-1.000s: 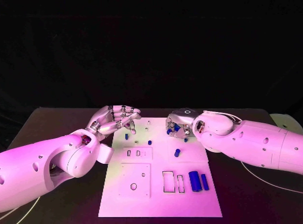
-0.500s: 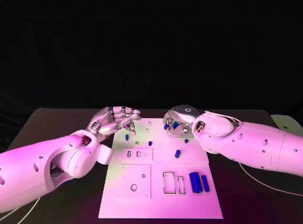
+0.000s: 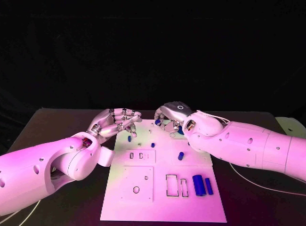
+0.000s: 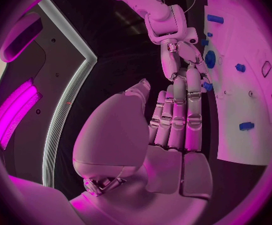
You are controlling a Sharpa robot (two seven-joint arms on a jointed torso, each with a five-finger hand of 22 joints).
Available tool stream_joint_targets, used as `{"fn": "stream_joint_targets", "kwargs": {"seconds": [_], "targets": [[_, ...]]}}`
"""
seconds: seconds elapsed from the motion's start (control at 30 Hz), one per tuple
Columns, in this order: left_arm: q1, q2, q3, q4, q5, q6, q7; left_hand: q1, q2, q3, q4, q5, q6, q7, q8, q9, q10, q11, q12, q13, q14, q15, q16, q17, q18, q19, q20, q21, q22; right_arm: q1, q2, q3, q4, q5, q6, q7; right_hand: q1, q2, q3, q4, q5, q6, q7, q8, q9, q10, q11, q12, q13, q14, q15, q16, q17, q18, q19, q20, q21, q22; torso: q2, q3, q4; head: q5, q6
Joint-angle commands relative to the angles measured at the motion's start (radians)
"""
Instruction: Assemble the parts on the task board
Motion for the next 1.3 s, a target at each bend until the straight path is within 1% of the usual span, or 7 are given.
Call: {"fn": "stream_joint_targets", "kwargs": {"seconds": [0.03, 0.17, 0.23, 0.4, 0.63, 0.8, 1.3], "targets": [[0.002, 0.004, 0.001, 0.000, 0.009, 0.012, 0.005, -0.004, 0.004, 0.005, 0.000, 0.004, -0.008, 0.003, -0.004, 0.001, -0.007, 0.001, -0.003, -0.001, -0.003, 0.003, 0.004, 0.002, 0.002, -0.007, -0.001, 0.004, 0.001, -0.007, 0.018, 0.000, -0.016, 0.013, -0.019, 0.005, 0.001, 0.007, -0.001, 0.001, 0.003, -0.006, 0.001, 0.026, 0.066, -0.008, -0.002, 0.005, 0.001, 0.042, -0.003, 0.006, 0.001, -0.016, 0.000, -0.009, 0.005, -0.001, 0.001, 0.0004, -0.0004, 0.003, 0.000], [0.003, 0.006, 0.001, 0.000, 0.009, 0.012, 0.004, -0.005, 0.003, 0.005, 0.001, 0.004, -0.008, 0.003, -0.004, 0.001, -0.007, 0.002, -0.003, -0.001, -0.004, 0.003, 0.003, 0.002, 0.002, -0.008, 0.000, 0.005, 0.002, -0.014, 0.035, 0.000, -0.032, 0.016, -0.016, 0.006, 0.000, 0.006, -0.001, 0.002, 0.004, -0.008, 0.002, 0.026, 0.067, -0.010, -0.001, 0.005, 0.001, 0.042, -0.002, 0.006, 0.000, -0.016, 0.000, -0.008, 0.005, -0.001, 0.001, -0.0004, 0.0010, 0.005, -0.001], [0.004, 0.006, 0.001, 0.000, 0.010, 0.012, 0.004, -0.005, 0.003, 0.005, 0.001, 0.004, -0.008, 0.003, -0.004, 0.001, -0.007, 0.002, -0.003, -0.001, -0.004, 0.003, 0.003, 0.002, 0.002, -0.008, 0.000, 0.005, 0.002, -0.016, 0.042, 0.000, -0.041, 0.016, -0.014, 0.005, -0.001, 0.006, -0.001, 0.002, 0.005, -0.010, 0.002, 0.026, 0.068, -0.011, -0.001, 0.005, 0.002, 0.042, -0.002, 0.006, 0.000, -0.016, 0.000, -0.008, 0.005, -0.001, 0.002, -0.0002, -0.0007, 0.008, 0.000], [0.006, 0.006, 0.001, 0.000, 0.010, 0.011, 0.004, -0.005, 0.003, 0.005, 0.001, 0.004, -0.008, 0.003, -0.004, 0.001, -0.007, 0.002, -0.003, -0.001, -0.004, 0.003, 0.003, 0.002, 0.002, -0.008, 0.000, 0.005, 0.002, -0.021, 0.055, 0.000, -0.064, 0.017, -0.007, 0.003, -0.001, 0.006, -0.001, 0.002, 0.005, -0.010, 0.002, 0.026, 0.068, -0.011, -0.001, 0.005, 0.002, 0.042, -0.002, 0.006, 0.000, -0.016, 0.000, -0.008, 0.005, -0.001, 0.003, 0.0001, -0.0004, 0.010, -0.003], [0.008, 0.004, 0.001, 0.000, 0.010, 0.011, 0.004, -0.005, 0.003, 0.005, 0.001, 0.004, -0.008, 0.003, -0.004, 0.001, -0.007, 0.002, -0.003, -0.001, -0.004, 0.003, 0.003, 0.002, 0.002, -0.008, 0.000, 0.005, 0.002, -0.024, 0.058, 0.000, -0.075, 0.012, -0.008, -0.010, -0.003, 0.005, -0.001, 0.003, 0.006, -0.012, 0.003, 0.026, 0.070, -0.013, 0.000, 0.005, 0.002, 0.042, -0.001, 0.006, -0.001, -0.016, 0.000, -0.008, 0.005, -0.001, 0.005, 0.0005, -0.0038, 0.012, -0.003], [0.009, 0.004, 0.001, 0.000, 0.010, 0.011, 0.003, -0.005, 0.003, 0.005, 0.001, 0.004, -0.008, 0.003, -0.004, 0.001, -0.007, 0.002, -0.003, -0.001, -0.004, 0.003, 0.003, 0.002, 0.002, -0.008, 0.000, 0.005, 0.002, -0.024, 0.060, 0.000, -0.078, 0.008, -0.025, -0.013, -0.004, 0.004, -0.001, 0.004, 0.007, -0.013, 0.003, 0.026, 0.071, -0.014, 0.000, 0.005, 0.002, 0.042, -0.001, 0.006, -0.001, -0.016, -0.001, -0.008, 0.005, -0.001, 0.004, 0.0011, -0.0026, 0.013, -0.003], [0.009, 0.008, 0.001, -0.002, 0.010, 0.014, 0.002, -0.005, 0.003, 0.005, 0.001, 0.004, -0.008, 0.003, -0.004, 0.001, -0.007, 0.002, -0.003, -0.001, -0.004, 0.003, 0.003, 0.002, 0.002, -0.008, 0.000, 0.005, 0.002, -0.025, 0.089, 0.001, -0.109, 0.009, -0.014, -0.008, -0.007, 0.001, -0.001, 0.005, 0.008, -0.016, 0.004, 0.026, 0.074, -0.016, 0.001, 0.006, 0.004, 0.042, 0.000, 0.008, 0.002, -0.016, -0.001, -0.007, 0.006, 0.001, 0.006, 0.0016, -0.0031, 0.015, -0.007]]}}
